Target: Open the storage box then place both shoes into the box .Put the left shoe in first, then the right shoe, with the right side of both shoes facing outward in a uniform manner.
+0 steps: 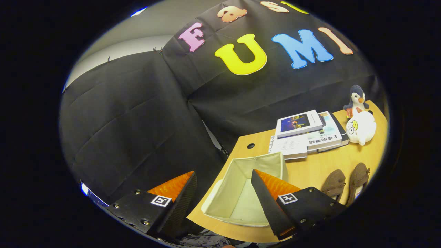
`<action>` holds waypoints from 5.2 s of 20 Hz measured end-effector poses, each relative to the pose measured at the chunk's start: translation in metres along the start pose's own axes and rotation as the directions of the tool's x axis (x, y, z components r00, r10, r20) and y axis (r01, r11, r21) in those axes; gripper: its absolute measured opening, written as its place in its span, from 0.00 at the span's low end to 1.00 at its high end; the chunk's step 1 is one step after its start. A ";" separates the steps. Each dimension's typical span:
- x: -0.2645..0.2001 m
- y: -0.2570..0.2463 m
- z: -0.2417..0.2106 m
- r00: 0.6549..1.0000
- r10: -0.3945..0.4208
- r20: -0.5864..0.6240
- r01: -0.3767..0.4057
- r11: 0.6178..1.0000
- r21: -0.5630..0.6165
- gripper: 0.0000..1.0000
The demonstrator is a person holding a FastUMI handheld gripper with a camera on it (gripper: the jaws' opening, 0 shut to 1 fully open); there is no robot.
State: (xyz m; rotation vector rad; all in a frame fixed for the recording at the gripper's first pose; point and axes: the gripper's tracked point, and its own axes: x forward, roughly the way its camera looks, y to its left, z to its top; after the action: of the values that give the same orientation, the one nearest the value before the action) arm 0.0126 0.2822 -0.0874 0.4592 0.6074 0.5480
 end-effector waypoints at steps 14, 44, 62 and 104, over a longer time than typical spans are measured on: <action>-0.039 -0.136 -0.018 0.974 -0.224 -0.036 0.223 0.975 -0.019 0.97; -0.050 -0.318 -0.162 0.804 -0.455 -0.382 0.465 0.882 -0.073 0.77; -0.041 -0.299 -0.144 0.823 -0.404 -0.399 0.496 0.853 0.160 0.01; 0.146 -0.056 -0.150 0.876 -0.279 -0.394 0.391 0.889 0.239 0.01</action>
State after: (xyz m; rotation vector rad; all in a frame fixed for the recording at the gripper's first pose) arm 0.0363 0.3632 -0.2867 0.5422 1.1070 0.1899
